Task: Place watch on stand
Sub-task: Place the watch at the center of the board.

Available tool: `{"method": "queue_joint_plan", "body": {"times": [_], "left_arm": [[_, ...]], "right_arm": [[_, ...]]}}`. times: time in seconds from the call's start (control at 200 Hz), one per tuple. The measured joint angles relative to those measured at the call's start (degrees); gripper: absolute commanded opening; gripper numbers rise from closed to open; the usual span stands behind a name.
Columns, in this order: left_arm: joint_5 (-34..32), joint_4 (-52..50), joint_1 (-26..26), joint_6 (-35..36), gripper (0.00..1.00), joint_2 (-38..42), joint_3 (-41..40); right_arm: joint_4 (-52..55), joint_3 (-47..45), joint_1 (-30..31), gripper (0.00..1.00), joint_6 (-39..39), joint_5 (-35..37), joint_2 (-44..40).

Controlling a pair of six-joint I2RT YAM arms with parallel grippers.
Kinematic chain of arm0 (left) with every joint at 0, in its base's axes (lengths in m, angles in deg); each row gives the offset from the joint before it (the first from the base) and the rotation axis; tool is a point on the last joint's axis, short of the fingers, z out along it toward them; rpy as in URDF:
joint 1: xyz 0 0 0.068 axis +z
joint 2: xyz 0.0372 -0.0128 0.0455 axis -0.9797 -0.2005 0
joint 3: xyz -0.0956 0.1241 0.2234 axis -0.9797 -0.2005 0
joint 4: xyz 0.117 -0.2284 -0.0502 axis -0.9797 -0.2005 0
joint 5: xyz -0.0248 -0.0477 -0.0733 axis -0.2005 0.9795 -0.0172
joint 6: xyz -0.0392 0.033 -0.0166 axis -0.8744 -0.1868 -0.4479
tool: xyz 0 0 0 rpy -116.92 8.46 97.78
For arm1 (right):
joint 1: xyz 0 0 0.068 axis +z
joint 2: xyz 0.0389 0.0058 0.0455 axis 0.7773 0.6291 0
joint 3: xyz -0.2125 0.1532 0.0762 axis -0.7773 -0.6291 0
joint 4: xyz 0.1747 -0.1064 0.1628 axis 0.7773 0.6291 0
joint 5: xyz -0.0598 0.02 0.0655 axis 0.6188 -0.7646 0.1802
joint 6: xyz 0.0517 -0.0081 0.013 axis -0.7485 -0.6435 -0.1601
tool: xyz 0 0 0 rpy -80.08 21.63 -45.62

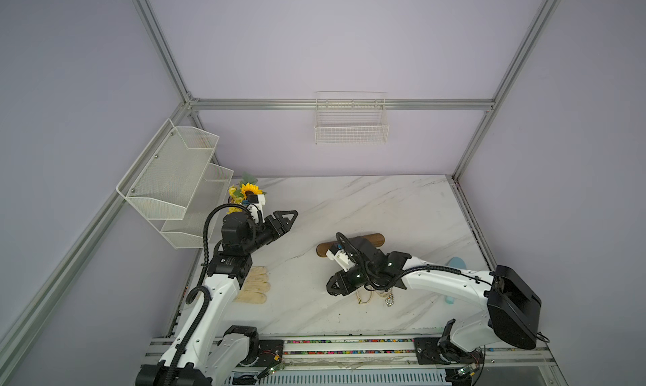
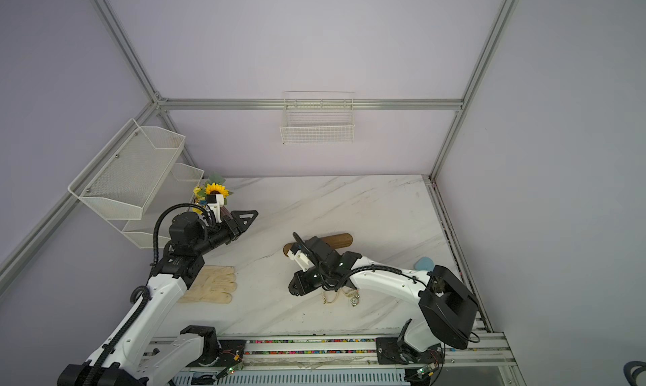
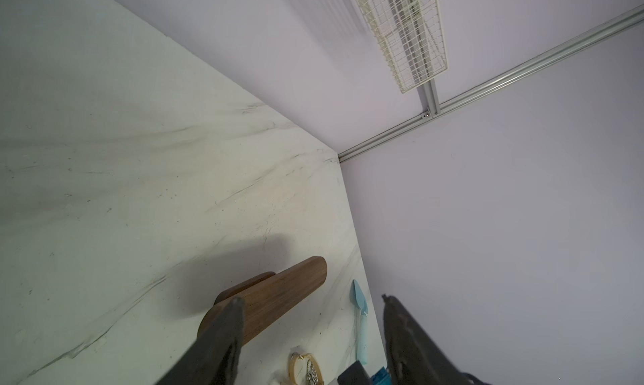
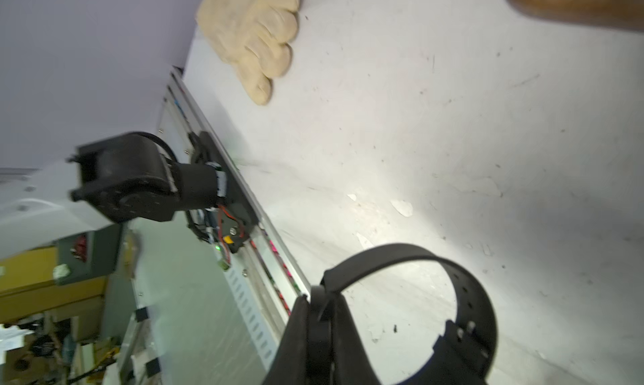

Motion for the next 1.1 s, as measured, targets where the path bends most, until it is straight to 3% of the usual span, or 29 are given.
{"method": "queue_joint_plan", "body": {"times": [0.15,0.325,0.475,0.585,0.785,0.915,1.1], "left_arm": [[-0.2,-2.4,0.6,0.7,0.65,-1.8,0.0],[0.1,-4.3,0.7,0.7,0.66,-4.0,0.0],[0.4,-4.7,0.7,0.8,0.68,-4.9,0.0],[0.7,-4.7,0.9,0.9,0.68,-5.1,0.0],[1.1,-4.7,0.9,0.9,0.68,-6.3,0.0],[1.3,-4.7,0.9,2.0,0.55,-6.8,0.0],[4.3,-5.7,0.9,3.3,0.22,-8.4,0.0]], "right_arm": [[2.9,0.5,5.3,0.1,3.7,6.4,5.9],[5.1,2.4,6.0,0.13,6.2,10.5,10.5],[5.1,3.6,5.9,0.49,7.8,12.8,11.9],[4.8,3.6,5.9,0.55,8.2,13.7,11.8],[3.8,2.0,5.9,0.55,7.8,14.2,7.9],[3.4,0.2,5.9,0.54,6.7,14.2,1.6],[3.2,-3.8,5.9,0.19,2.5,14.2,-7.9]]}}
